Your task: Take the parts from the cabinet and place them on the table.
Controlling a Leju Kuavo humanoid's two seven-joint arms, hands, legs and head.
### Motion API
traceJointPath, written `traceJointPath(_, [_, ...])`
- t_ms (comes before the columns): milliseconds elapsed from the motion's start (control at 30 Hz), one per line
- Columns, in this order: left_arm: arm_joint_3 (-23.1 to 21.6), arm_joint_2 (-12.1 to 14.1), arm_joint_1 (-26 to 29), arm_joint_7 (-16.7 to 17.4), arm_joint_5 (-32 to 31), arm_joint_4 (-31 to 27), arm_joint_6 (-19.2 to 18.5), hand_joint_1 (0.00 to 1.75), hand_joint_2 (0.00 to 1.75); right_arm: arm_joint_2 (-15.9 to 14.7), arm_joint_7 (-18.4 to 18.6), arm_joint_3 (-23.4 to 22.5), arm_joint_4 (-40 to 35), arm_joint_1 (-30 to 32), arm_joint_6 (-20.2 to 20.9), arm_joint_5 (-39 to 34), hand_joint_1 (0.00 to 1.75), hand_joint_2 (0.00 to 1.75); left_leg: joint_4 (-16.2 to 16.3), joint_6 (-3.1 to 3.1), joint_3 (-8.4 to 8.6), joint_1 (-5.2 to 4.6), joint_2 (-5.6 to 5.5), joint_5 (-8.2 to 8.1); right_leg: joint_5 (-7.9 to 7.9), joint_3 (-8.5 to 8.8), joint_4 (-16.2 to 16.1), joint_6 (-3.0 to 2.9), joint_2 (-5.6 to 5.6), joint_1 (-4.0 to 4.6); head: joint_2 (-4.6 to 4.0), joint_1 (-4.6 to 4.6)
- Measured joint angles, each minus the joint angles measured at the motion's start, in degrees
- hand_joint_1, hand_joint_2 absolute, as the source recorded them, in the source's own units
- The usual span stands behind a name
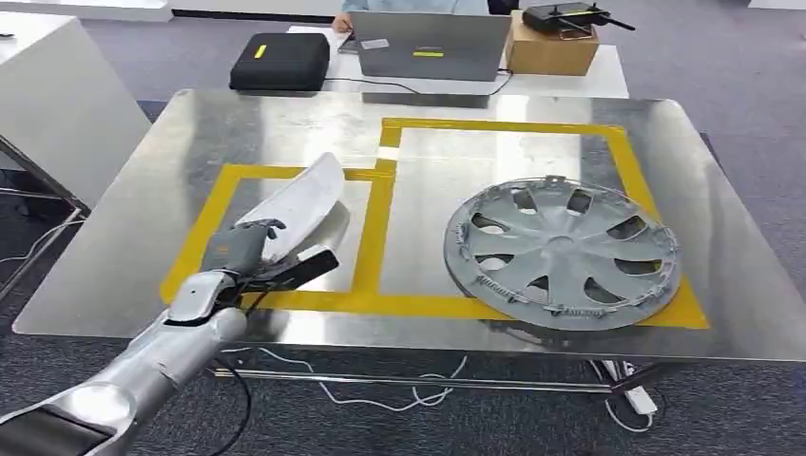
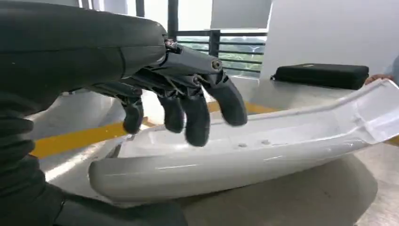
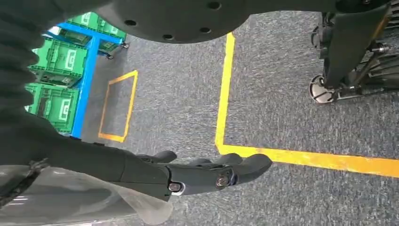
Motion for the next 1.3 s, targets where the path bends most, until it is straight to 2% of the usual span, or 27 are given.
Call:
traceJointPath(33, [0.0, 0.0, 0.0, -0.1, 0.0, 0.1, 0.0, 0.00, 1.75, 0.0, 0.0, 0.0, 0.0, 0.0, 0.0, 0.0, 0.00, 0.00, 0.0, -0.03, 0.00, 0.03, 0.00, 0.02, 0.00, -0.01, 0.0, 0.00, 0.00, 0.01, 0.00, 0.00])
traceJointPath(67, [0.0, 0.1, 0.1, -0.5, 0.0, 0.2, 0.2, 0.00, 0.00, 0.0, 0.0, 0.0, 0.0, 0.0, 0.0, -0.1, 0.00, 0.00, 0.0, -0.03, 0.00, 0.05, 0.00, 0.02, -0.01, -0.01, 0.0, -0.01, 0.01, 0.03, 0.00, 0.02])
traceJointPath(167, [0.3, 0.2, 1.2, -3.6, 1.6, -0.4, 1.1, 0.00, 0.00, 0.0, 0.0, 0.1, 0.0, 0.1, 0.0, -0.7, 0.00, 0.00, 0.0, -0.04, 0.03, 0.08, 0.00, 0.02, -0.02, -0.01, 0.1, -0.03, 0.02, 0.03, 0.00, 0.00])
traceJointPath(300, [1.6, 0.3, 5.9, -8.7, 5.1, -7.3, 2.6, 0.00, 0.00, 0.0, 0.0, 0.2, 0.0, 1.0, -0.2, -2.3, 0.00, 0.00, 0.0, -0.05, 0.04, 0.08, 0.01, 0.00, -0.09, 0.00, 0.1, -0.02, 0.02, 0.03, 0.00, 0.00])
traceJointPath(467, [3.2, 1.3, 17.2, -14.7, 12.7, -26.1, 3.8, 0.00, 0.00, 0.0, 0.0, 0.1, 0.0, 3.1, -0.8, -4.8, 0.00, 0.00, 0.0, -0.10, 0.04, 0.08, 0.02, -0.13, -0.26, 0.00, 0.1, 0.00, 0.04, 0.04, 0.00, 0.02])
traceJointPath(533, [3.6, 1.9, 21.5, -15.3, 13.9, -33.4, 3.8, 0.00, 0.00, -0.1, 0.0, -0.1, 0.0, 3.9, -0.8, -5.3, 0.00, 0.00, 0.0, -0.07, 0.04, 0.07, 0.01, -0.17, -0.31, 0.00, 0.1, 0.01, 0.01, 0.04, 0.00, 0.00])
traceJointPath(600, [4.1, 2.4, 24.1, -16.1, 15.5, -37.8, 3.8, 0.00, 0.00, -0.1, 0.0, -0.2, 0.0, 4.3, -0.9, -5.7, 0.00, 0.00, 0.0, -0.09, 0.03, 0.07, -0.01, -0.20, -0.34, 0.02, 0.1, 0.03, -0.02, 0.04, 0.00, 0.02])
traceJointPath(767, [7.1, 3.7, 34.9, -22.8, 28.0, -52.4, 0.3, 0.00, 0.00, -0.1, 0.0, -1.4, -0.1, 5.1, -1.0, -7.2, 0.00, 0.00, 0.3, 0.57, 0.36, -0.31, 0.06, -0.81, -0.57, 0.44, 0.0, 0.59, 0.15, -0.28, 0.00, 0.00])
traceJointPath(833, [8.7, 4.0, 39.6, -25.1, 31.0, -58.3, -0.1, 0.00, 0.00, -0.1, 0.1, -2.1, -0.3, 5.4, -1.0, -7.5, 0.00, 0.00, 0.3, 0.77, 0.47, -0.44, 0.06, -0.83, -0.47, 0.59, -0.2, 0.87, 0.14, -0.41, 0.00, 0.00])
traceJointPath(867, [9.6, 4.0, 41.5, -26.2, 33.1, -60.7, -0.5, 0.00, 0.00, -0.1, 0.1, -2.3, -0.4, 5.5, -1.1, -7.6, 0.00, 0.00, -0.2, 1.06, 0.63, -0.35, 0.11, -0.60, -0.46, 0.67, -0.3, 1.11, 0.15, -0.30, 0.00, -0.04])
traceJointPath(900, [10.7, 3.8, 43.3, -27.9, 37.0, -63.4, -1.7, 0.00, 0.00, -0.1, 0.1, -2.6, -0.8, 5.6, -1.1, -7.6, 0.00, 0.00, -1.1, 1.38, 1.20, 0.27, 0.46, -0.09, -1.14, 0.25, 0.2, 1.15, 0.06, -0.35, 0.00, -0.02])
traceJointPath(933, [11.8, 3.6, 44.8, -29.0, 39.8, -64.7, -2.7, 0.00, 0.00, -0.1, 0.1, -2.7, -0.9, 5.7, -1.1, -7.6, 0.00, 0.00, -1.3, 1.68, 1.44, 0.37, 0.49, -0.02, -2.84, -0.36, 2.1, 1.23, -0.30, -0.15, 0.00, 0.13])
traceJointPath(967, [13.3, 3.2, 46.0, -30.7, 45.6, -66.9, -5.4, 0.00, 0.00, -0.1, 0.1, -3.0, -0.9, 5.7, -1.0, -7.6, 0.00, 0.00, -1.3, 1.77, 1.36, 0.44, 0.51, 0.00, -5.35, -2.21, 6.4, 1.37, -0.43, -0.26, 0.00, 0.28])
traceJointPath(1033, [17.5, 1.0, 47.9, -32.1, 52.2, -68.2, -10.4, 0.00, 0.00, -0.1, 0.1, -3.5, -1.0, 5.8, -0.9, -7.3, 0.00, 0.00, -1.3, 1.76, 1.26, 0.42, 0.60, 0.00, -9.20, -5.95, 14.8, 1.80, -0.49, -0.67, 0.00, 0.15])
traceJointPath(1067, [20.6, -0.6, 48.5, -32.3, 53.7, -68.2, -12.4, 0.00, 0.00, 0.0, 0.1, -3.6, -1.0, 5.9, -0.8, -7.2, 0.00, 0.00, -1.3, 1.69, 1.16, 0.43, 0.64, 0.04, -10.11, -7.03, 17.4, 1.99, -0.53, -0.74, 0.00, 0.20])
traceJointPath(1100, [23.3, -2.1, 48.8, -32.5, 54.2, -68.1, -14.5, 0.00, 0.00, 0.0, 0.2, -3.7, -1.0, 6.0, -0.9, -7.1, 0.00, 0.00, -1.2, 1.58, 1.11, 0.52, 0.63, 0.11, -9.45, -6.77, 17.2, 2.14, -0.58, -0.87, 0.00, 0.22])
traceJointPath(1133, [26.4, -3.7, 48.8, -32.6, 54.8, -67.8, -16.3, 0.00, 0.00, 0.0, 0.2, -3.9, -1.1, 6.0, -0.9, -6.9, 0.00, 0.00, -1.2, 1.35, 1.09, 0.65, 0.62, 0.24, -7.69, -5.20, 14.6, 2.28, -0.61, -1.03, 0.00, 0.24])
traceJointPath(1200, [34.1, -7.1, 48.0, -32.5, 55.6, -65.2, -20.0, 0.00, 0.00, 0.0, 0.2, -4.0, -1.5, 5.9, -1.0, -6.4, 0.00, 0.00, -0.9, 0.58, 1.01, 1.09, 0.62, 0.27, -2.94, 0.93, 3.9, 2.73, -1.00, -1.48, 0.00, 0.22])
traceJointPath(1233, [38.8, -9.1, 47.0, -32.5, 55.6, -62.9, -21.4, 0.00, 0.00, 0.0, 0.2, -4.0, -1.5, 5.6, -1.1, -6.2, 0.00, 0.00, -0.5, -0.10, 0.83, 1.04, 0.63, 0.26, -3.30, 2.86, 0.0, 2.98, -1.19, -1.59, 0.00, 0.28])
traceJointPath(1267, [43.1, -10.3, 46.0, -32.4, 55.6, -60.7, -22.0, 0.00, 0.00, 0.2, 0.2, -4.0, -1.6, 5.6, -1.1, -6.1, 0.00, 0.00, 0.1, -0.72, 0.59, 0.71, 0.62, 0.07, -2.72, 2.73, -0.1, 1.89, -0.50, -1.24, 0.00, 0.26])
traceJointPath(1300, [46.9, -11.2, 45.0, -32.3, 55.1, -58.8, -22.2, 0.00, 0.00, 0.3, 0.1, -4.1, -1.6, 5.6, -1.2, -6.0, 0.00, 0.00, -0.1, -1.10, 0.61, 0.72, 0.61, 0.34, -2.71, 2.76, 0.3, 1.44, -0.47, -1.18, 0.00, -0.20])
